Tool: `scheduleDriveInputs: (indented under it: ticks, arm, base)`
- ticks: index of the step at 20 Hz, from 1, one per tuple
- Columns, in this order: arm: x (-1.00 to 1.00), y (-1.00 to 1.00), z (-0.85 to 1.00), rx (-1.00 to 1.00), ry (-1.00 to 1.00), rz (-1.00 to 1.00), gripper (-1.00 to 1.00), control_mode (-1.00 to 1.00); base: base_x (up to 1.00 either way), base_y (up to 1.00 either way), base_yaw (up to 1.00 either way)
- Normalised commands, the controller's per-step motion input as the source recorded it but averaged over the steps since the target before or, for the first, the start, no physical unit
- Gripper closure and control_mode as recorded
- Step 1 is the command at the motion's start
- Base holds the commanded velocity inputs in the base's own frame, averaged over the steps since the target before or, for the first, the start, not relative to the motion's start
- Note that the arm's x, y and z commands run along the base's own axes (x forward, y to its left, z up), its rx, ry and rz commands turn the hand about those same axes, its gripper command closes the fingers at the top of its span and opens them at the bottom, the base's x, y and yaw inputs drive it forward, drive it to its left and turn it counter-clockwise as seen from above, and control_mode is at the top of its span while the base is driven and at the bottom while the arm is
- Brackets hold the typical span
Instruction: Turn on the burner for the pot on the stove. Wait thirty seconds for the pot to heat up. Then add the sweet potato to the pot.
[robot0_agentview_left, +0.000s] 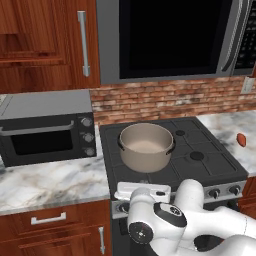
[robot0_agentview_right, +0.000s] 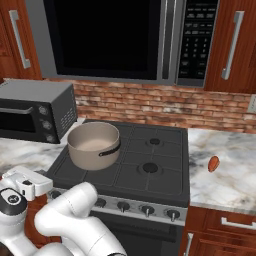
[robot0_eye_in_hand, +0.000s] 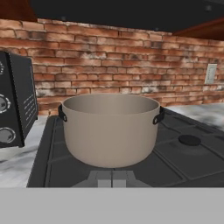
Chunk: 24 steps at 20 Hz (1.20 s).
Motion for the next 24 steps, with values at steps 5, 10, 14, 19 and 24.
scheduleDriveInputs:
  ticks: [5,10,14,19,24]
  arm:
    - [0.0,0.0,0.0,0.0,0.0,0.0,1.0,-1.0]
    - [0.0,0.0,0.0,0.0,0.01,0.0,1.0,-1.0]
    - [0.0,-0.01,0.0,0.0,0.0,0.0,1.0,-1.0]
    - [0.0,0.0,0.0,0.0,0.0,0.0,1.0,-1.0]
    - [0.0,0.0,0.0,0.0,0.0,0.0,1.0,-1.0]
  base:
    - [0.0,0.0,0.0]
    - [0.0,0.0,0.0]
    - [0.0,0.0,0.0]
    - [0.0,0.0,0.0]
    - [0.0,0.0,0.0]
